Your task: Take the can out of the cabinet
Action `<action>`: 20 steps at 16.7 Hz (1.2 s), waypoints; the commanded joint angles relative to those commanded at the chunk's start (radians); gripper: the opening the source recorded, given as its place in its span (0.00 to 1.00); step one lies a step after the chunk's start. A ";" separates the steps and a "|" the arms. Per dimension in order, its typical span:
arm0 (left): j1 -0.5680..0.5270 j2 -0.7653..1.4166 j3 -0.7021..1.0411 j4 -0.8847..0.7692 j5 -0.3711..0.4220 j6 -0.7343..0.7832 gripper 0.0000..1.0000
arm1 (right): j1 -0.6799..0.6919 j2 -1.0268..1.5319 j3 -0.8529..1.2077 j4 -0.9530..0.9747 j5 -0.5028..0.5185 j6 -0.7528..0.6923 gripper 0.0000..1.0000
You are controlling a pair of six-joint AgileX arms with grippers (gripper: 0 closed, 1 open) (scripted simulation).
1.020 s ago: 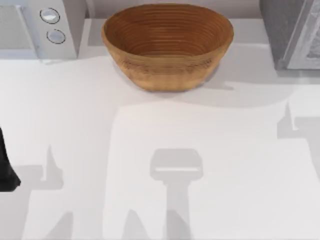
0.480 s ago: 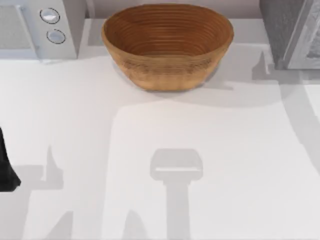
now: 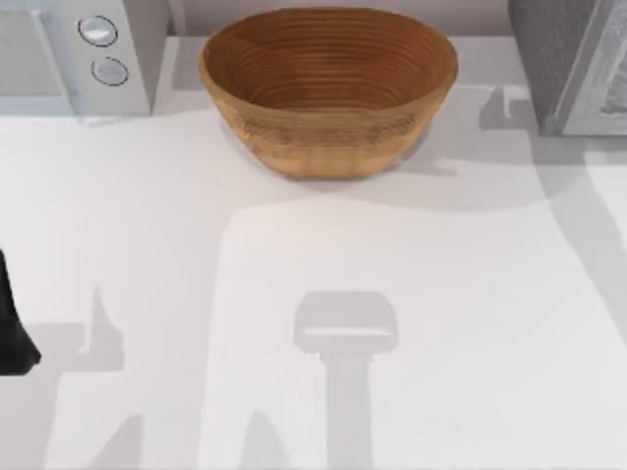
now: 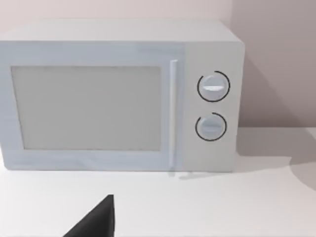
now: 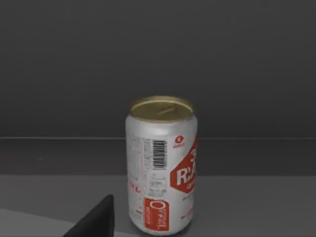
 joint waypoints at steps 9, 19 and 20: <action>0.000 0.000 0.000 0.000 0.000 0.000 1.00 | 0.063 0.052 -0.057 0.116 0.073 -0.001 1.00; 0.000 0.000 0.000 0.000 0.000 0.000 1.00 | 0.072 0.139 -0.014 0.162 0.086 -0.001 1.00; 0.000 0.000 0.000 0.000 0.000 0.000 1.00 | 0.065 0.171 0.015 0.164 0.079 -0.001 1.00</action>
